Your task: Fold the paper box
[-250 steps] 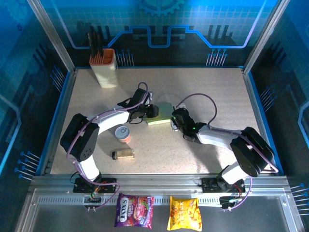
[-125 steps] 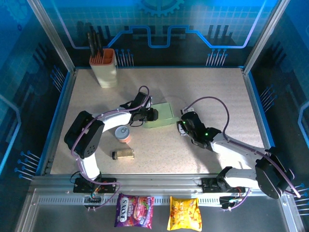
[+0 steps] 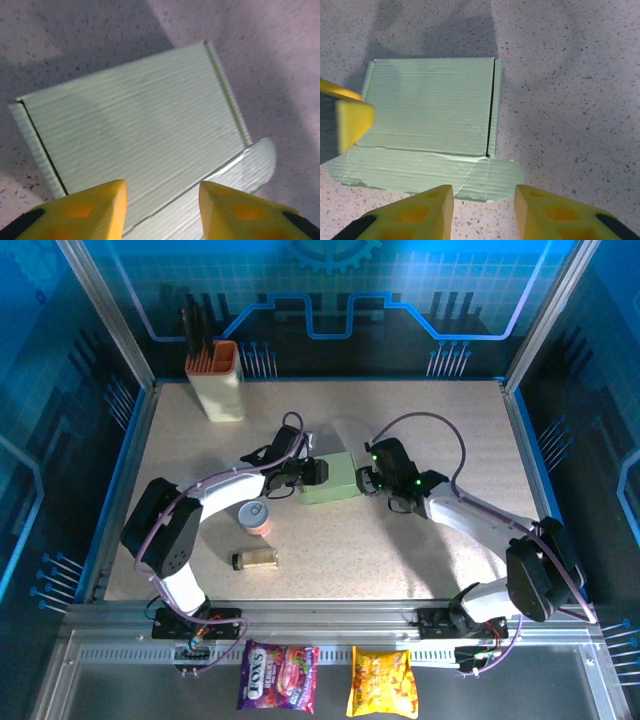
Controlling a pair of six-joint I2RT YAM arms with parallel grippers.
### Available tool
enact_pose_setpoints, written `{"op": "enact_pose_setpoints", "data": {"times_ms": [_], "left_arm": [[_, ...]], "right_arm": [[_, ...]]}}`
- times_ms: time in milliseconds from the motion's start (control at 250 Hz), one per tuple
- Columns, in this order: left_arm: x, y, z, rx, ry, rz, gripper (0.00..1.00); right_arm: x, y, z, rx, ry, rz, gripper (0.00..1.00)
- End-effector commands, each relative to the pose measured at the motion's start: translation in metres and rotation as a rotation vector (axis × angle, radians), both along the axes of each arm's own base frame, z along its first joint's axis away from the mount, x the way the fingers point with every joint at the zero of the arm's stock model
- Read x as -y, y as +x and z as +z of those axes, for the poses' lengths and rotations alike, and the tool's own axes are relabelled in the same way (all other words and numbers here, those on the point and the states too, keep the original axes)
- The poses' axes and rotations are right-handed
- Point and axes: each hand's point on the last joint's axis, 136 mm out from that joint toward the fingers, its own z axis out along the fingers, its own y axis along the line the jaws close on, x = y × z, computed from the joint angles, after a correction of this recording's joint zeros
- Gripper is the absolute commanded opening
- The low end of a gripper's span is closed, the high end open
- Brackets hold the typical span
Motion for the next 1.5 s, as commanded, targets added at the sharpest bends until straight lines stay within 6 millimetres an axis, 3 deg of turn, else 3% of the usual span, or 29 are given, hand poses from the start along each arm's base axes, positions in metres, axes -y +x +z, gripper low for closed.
{"op": "enact_pose_setpoints", "data": {"times_ms": [0,284,539,855,1171,1494], "left_arm": [[-0.015,0.0,0.011,0.012,0.002,0.037,0.46],[-0.045,-0.009,-0.03,-0.132,0.068,0.124,0.53],[-0.034,-0.008,-0.047,-0.192,0.031,0.085,0.51],[-0.021,-0.009,-0.058,-0.246,-0.019,0.05,0.42],[-0.012,-0.028,-0.05,-0.279,-0.092,0.013,0.37],[-0.002,-0.079,-0.052,-0.343,-0.088,-0.039,0.38]], "right_arm": [[-0.007,-0.003,-0.012,-0.12,0.033,0.059,0.39],[-0.019,0.017,-0.031,-0.23,0.07,0.116,0.49],[-0.02,0.038,-0.057,-0.312,0.095,0.1,0.48],[-0.028,0.043,-0.084,-0.389,0.146,0.126,0.38],[-0.028,0.022,-0.076,-0.402,0.173,0.147,0.27],[-0.021,-0.038,-0.077,-0.457,0.109,0.182,0.27]]}}
